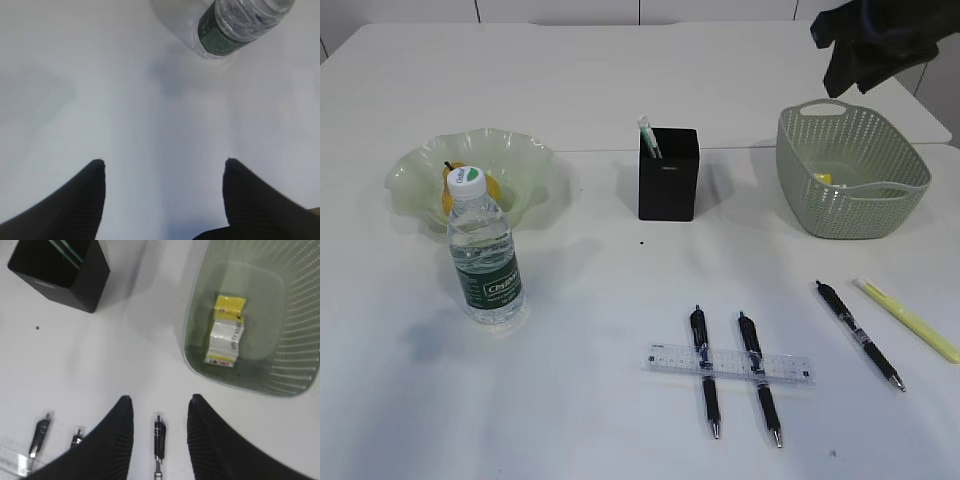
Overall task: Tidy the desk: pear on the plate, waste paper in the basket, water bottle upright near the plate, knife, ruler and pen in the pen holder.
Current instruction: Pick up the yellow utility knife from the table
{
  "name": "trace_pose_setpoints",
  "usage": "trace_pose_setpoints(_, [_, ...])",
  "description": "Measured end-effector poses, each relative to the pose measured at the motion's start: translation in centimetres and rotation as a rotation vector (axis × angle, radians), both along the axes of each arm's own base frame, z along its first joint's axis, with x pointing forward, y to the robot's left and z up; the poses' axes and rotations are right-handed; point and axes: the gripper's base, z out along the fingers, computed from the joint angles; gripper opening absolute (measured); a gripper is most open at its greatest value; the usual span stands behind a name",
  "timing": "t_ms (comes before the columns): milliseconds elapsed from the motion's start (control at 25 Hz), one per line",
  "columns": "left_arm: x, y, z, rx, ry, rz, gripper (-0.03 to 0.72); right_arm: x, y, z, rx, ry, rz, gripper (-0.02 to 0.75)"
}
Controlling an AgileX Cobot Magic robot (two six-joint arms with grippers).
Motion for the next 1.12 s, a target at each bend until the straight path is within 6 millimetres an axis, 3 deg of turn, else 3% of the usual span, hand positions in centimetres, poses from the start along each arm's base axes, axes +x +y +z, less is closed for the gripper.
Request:
trace_pose_setpoints(120, [-0.1,0.0,0.0,0.000,0.008,-0.002,0.519,-1.3,-0.7,-1.1,-0.067,0.042,0.000,0.272])
trace_pose_setpoints(440, [-0.2,0.0,-0.1,0.001,0.020,-0.004,0.519,-3.4,-1.7,-6.4,-0.165,0.181,0.042,0.272])
trace_pose_setpoints(720, [-0.2,0.0,-0.1,0.001,0.022,-0.004,0.519,-3.3,-2.7,-7.8,-0.224,0.192,0.057,0.272])
trace_pose_setpoints(920, [-0.2,0.0,-0.1,0.005,0.022,-0.005,0.519,-2.6,-4.0,-9.8,-0.214,0.254,0.038,0.272])
trace_pose_setpoints(1120, [-0.2,0.1,-0.1,0.011,0.023,-0.006,0.519,-2.1,-4.0,-11.9,-0.158,0.311,0.099,0.271])
